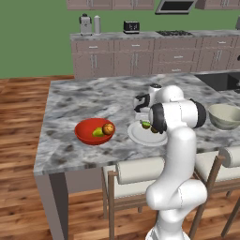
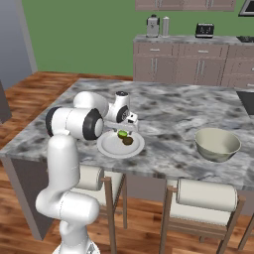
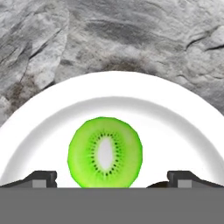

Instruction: Take the fruits from the plate on the dining counter and place two fruits in each bowl.

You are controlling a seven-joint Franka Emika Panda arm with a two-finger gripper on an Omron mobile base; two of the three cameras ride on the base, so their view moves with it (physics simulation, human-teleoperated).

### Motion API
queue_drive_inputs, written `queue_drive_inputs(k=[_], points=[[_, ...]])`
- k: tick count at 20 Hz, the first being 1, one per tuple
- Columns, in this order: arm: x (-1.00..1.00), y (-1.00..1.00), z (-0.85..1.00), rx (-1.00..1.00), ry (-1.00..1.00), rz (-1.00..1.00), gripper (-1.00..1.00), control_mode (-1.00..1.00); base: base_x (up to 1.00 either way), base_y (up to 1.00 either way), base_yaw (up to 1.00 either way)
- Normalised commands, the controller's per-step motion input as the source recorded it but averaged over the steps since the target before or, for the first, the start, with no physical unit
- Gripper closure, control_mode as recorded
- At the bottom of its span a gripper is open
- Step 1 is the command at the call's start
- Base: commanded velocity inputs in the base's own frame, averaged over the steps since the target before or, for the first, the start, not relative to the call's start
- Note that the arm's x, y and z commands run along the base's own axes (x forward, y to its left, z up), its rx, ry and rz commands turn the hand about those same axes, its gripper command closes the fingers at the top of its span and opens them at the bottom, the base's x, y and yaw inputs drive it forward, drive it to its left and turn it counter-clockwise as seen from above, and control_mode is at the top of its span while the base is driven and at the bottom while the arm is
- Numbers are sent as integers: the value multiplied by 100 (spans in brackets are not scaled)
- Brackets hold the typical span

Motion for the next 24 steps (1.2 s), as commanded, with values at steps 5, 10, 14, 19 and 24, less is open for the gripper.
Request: queue_drive_inputs(k=[5, 10, 14, 19, 24], points=[[-3, 4, -5, 0, 0, 0, -100, -100, 0, 0, 0], [0, 4, -12, 0, 1, 0, -100, -100, 0, 0, 0], [1, 0, -7, 0, 0, 0, -100, -100, 0, 0, 0], [6, 0, -5, 0, 0, 0, -100, -100, 0, 0, 0], [17, 0, -8, 0, 0, 0, -100, -100, 0, 0, 0]])
